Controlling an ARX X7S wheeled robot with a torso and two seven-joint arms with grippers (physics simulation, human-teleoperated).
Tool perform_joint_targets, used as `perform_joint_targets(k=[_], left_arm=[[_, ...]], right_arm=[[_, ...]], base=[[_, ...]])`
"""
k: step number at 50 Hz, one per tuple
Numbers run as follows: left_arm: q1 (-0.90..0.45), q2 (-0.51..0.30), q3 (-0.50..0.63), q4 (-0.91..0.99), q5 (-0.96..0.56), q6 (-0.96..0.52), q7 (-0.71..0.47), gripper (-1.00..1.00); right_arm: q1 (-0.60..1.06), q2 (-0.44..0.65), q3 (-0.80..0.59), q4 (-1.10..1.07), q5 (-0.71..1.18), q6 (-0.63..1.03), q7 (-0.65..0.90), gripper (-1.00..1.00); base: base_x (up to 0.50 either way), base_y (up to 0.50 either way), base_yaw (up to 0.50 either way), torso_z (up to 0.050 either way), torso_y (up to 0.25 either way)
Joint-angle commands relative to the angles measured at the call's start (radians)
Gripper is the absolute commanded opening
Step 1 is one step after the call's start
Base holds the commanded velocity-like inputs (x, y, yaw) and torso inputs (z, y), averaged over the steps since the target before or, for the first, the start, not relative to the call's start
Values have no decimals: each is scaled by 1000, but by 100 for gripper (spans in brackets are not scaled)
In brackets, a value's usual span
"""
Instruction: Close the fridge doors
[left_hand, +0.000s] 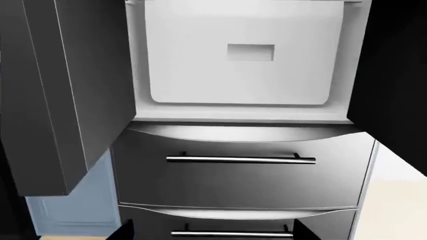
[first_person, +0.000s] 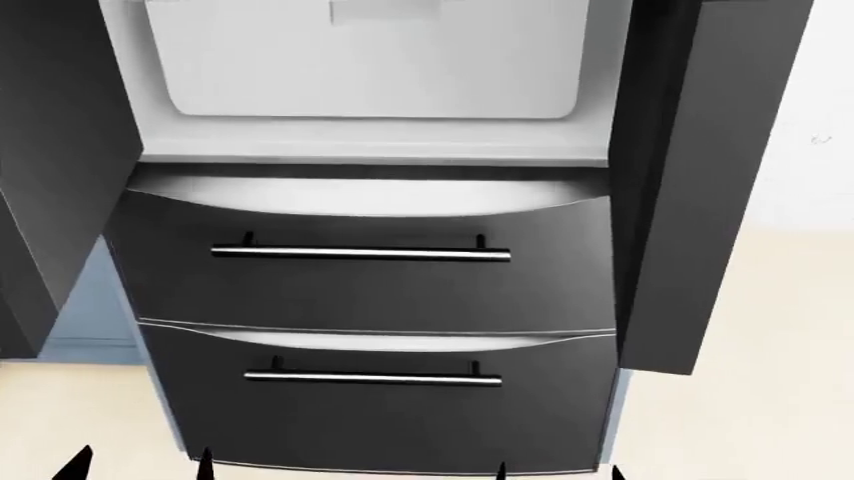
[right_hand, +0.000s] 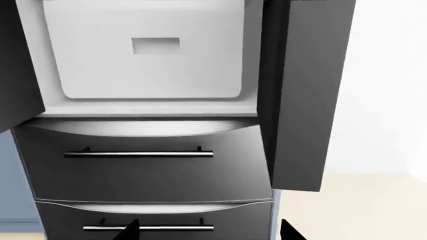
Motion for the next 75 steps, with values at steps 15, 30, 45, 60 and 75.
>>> perform_joint_targets(k=[15,30,45,60,75], left_arm=[[-9,-39,42,-3,-43,17,-32,100],[-16,-56,62,-5,-56,16,-52,100],[-25,-68,79,-20,-69,27,-66,100],[-27,-81,94,-18,-79,26,-80,100],[-36,-90,108,-31,-87,36,-89,100]], right_arm=[[13,33,-42,3,50,18,40,100],[17,49,-60,3,69,19,58,100],[22,64,-78,10,84,12,74,100],[27,76,-94,14,96,9,88,100],[31,87,-106,15,108,9,100,100]], base=[[0,-500,0,0,0],[0,-500,0,0,0],[0,-500,0,0,0],[0,-500,0,0,0],[0,-500,0,0,0]])
